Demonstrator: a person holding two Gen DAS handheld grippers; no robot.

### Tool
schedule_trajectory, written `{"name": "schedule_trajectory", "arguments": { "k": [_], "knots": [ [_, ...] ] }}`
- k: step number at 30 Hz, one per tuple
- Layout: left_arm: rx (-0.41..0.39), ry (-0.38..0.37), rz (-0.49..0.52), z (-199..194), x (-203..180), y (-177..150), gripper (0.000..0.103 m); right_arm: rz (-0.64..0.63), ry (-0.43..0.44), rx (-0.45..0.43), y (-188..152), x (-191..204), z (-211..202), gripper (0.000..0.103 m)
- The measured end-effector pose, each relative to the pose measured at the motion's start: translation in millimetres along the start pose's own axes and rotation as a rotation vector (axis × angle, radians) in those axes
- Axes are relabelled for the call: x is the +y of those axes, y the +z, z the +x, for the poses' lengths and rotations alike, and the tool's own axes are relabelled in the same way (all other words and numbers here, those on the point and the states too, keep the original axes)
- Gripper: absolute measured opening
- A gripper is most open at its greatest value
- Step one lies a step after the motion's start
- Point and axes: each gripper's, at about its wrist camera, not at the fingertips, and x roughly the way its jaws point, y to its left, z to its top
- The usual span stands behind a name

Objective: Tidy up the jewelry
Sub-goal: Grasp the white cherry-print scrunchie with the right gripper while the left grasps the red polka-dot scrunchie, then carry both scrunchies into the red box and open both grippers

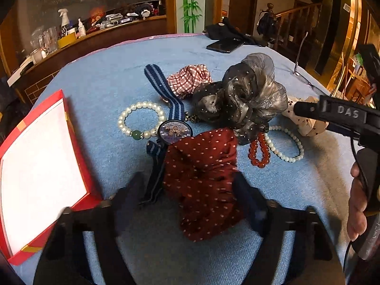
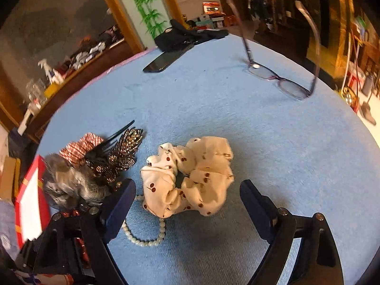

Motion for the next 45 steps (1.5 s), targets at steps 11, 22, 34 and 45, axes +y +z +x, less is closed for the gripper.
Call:
{"name": "schedule_trajectory", "arguments": {
  "k": [11, 22, 34, 45],
  "knots": [
    [-0.055, -0.053, -0.075, -12.2, 18.1, 0.5, 0.014, -0.092, -0.004, -0.165, -9.4, 8.3, -29.5, 0.018],
    [-0.273, -0.003, -0.15, -53.2, 38.3, 6.3, 0.012, -0.082, 0.02, -0.351, -15.9, 10.4, -69.5, 0.019],
    [-0.319, 0.027, -0.177, -65.4, 49.5, 7.2, 0.012, -0.188, 0.056, -0.403, -34.8, 40.7, -83.3, 0.019],
    [-0.316, 0.064, -0.182, -66.5, 52.2, 6.9, 0.012, -0.229, 0.081, -0.385, -43.0, 50.8, -82.2, 0.019]
  ]
}}
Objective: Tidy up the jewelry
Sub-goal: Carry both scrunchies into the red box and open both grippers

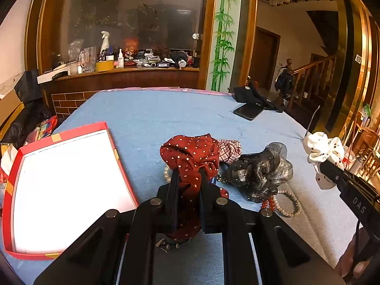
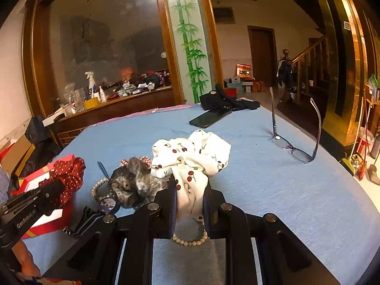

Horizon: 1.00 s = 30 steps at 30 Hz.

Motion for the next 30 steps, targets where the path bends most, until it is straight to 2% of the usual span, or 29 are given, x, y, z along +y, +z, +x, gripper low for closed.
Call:
{"name": "schedule_trajectory", "arguments": {
  "k": [7, 14, 22, 28, 30],
  "knots": [
    [0.008, 0.043, -0.001, -6.6, 15.8, 6.7, 0.012, -0.015, 0.06, 0.034, -4.8, 22.4, -5.6, 0.019],
    [0.001, 0.096, -0.028, -15.2, 60.6, 20.9, 0.012, -0.1, 0.194, 0.076, 3.7, 82.5, -15.2, 0.019],
    [0.021, 0.241, -0.155, -4.4, 158.0, 37.2, 0.012, -0.155, 0.322, 0.178, 25.6, 158.2, 10.8, 0.02],
    [0.086, 0.354, -0.257, 15.1, 231.2, 39.2, 0.013, -0.203, 0.385, 0.246, 33.5, 223.3, 45.4, 0.02],
    [0.107, 0.361, -0.284, 20.3, 247.8, 38.5, 0.013, -0.219, 0.399, 0.269, 32.5, 247.3, 58.5, 0.02]
  ]
}}
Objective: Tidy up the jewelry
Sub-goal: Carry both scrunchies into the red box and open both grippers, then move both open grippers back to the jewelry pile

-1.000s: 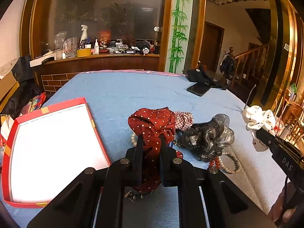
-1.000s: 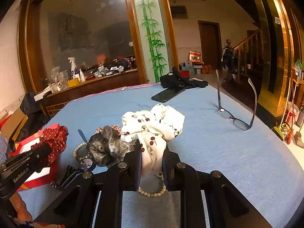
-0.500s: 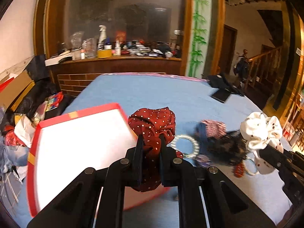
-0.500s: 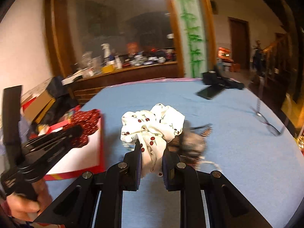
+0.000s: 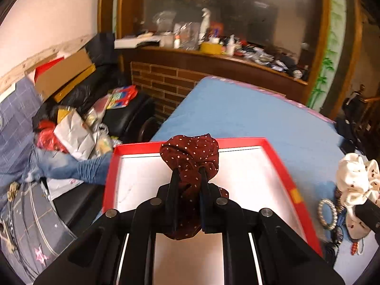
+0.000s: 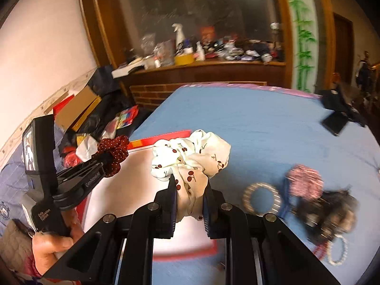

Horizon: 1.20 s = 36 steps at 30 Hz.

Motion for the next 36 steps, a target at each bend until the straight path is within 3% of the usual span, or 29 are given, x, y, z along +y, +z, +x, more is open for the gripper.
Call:
{"name": "schedule_trajectory", "arguments": {
  "k": [7, 15, 22, 26, 28, 36],
  "knots": [
    [0.048, 0.045, -0.063, 22.9, 24.1, 4.8, 0.013, -0.049, 0.02, 0.067, 20.1, 37.5, 65.6, 0.02],
    [0.109, 0.062, -0.124, 41.5, 39.7, 5.7, 0.013, 0.009, 0.032, 0.187, 30.7, 35.1, 140.4, 0.02],
    [0.136, 0.055, -0.136, 47.0, 40.8, 4.1, 0.013, 0.022, 0.014, 0.238, 29.7, 33.6, 172.2, 0.021],
    [0.144, 0.055, -0.143, 49.0, 42.2, 3.9, 0.015, 0.032, -0.007, 0.259, 27.4, 31.3, 181.4, 0.028],
    [0.14, 0.055, -0.157, 48.4, 44.5, 3.9, 0.025, 0.032, -0.011, 0.26, 26.2, 28.6, 180.6, 0.031],
    [0.098, 0.045, -0.159, 39.6, 44.2, 5.3, 0.043, 0.039, 0.013, 0.212, 32.6, 25.0, 151.5, 0.056]
  ]
}}
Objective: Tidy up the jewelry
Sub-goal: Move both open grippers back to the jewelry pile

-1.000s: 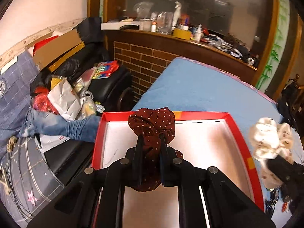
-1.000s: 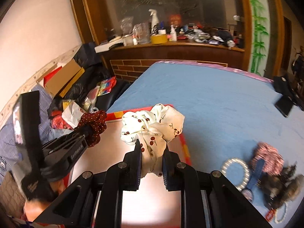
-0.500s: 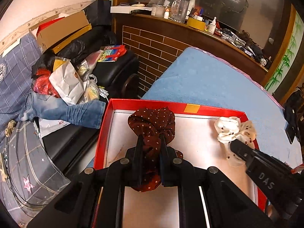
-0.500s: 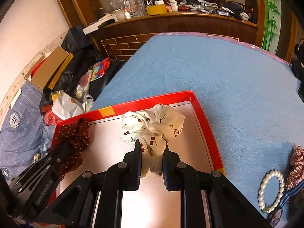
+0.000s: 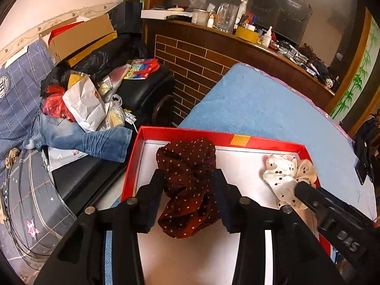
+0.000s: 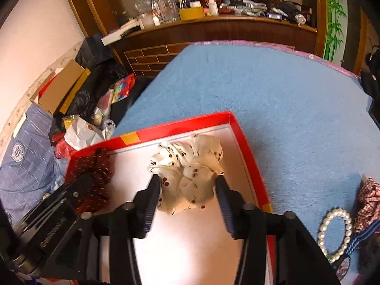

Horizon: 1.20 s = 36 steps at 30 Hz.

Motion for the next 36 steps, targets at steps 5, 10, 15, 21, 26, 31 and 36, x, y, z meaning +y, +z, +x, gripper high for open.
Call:
{"name": "schedule_trajectory", "arguments": {
  "k": [5, 10, 15, 21, 26, 31, 36],
  "knots": [
    [-0.037, -0.015, -0.009, -7.5, -0.1, 0.5, 0.055, 0.0, 0.026, -0.042, -3.8, -0.4, -25.9, 0.06],
    [-0.117, -0.047, 0.019, -25.7, -7.1, -0.5, 0.055, 0.004, 0.08, -0.101, -20.3, -2.7, -64.2, 0.061],
    [-0.179, -0.077, 0.084, -43.0, -22.2, -7.0, 0.055, 0.035, 0.082, -0.204, -64.5, -23.3, -117.7, 0.063],
    [-0.21, -0.145, 0.184, -59.5, -46.1, -21.8, 0.055, 0.094, -0.033, -0.306, -120.0, -71.0, -176.3, 0.064],
    [-0.164, -0.226, 0.281, -75.2, -87.4, -47.6, 0.055, 0.199, -0.127, -0.359, -148.0, -131.0, -218.7, 0.068],
    [-0.12, -0.352, 0.349, -110.2, -144.7, -75.4, 0.055, 0.31, -0.184, -0.406, -164.0, -182.2, -242.7, 0.07],
    [-0.08, -0.382, 0.361, -126.0, -205.0, -93.9, 0.062, 0.398, -0.187, -0.424, -176.4, -220.4, -242.5, 0.072]
  ]
}}
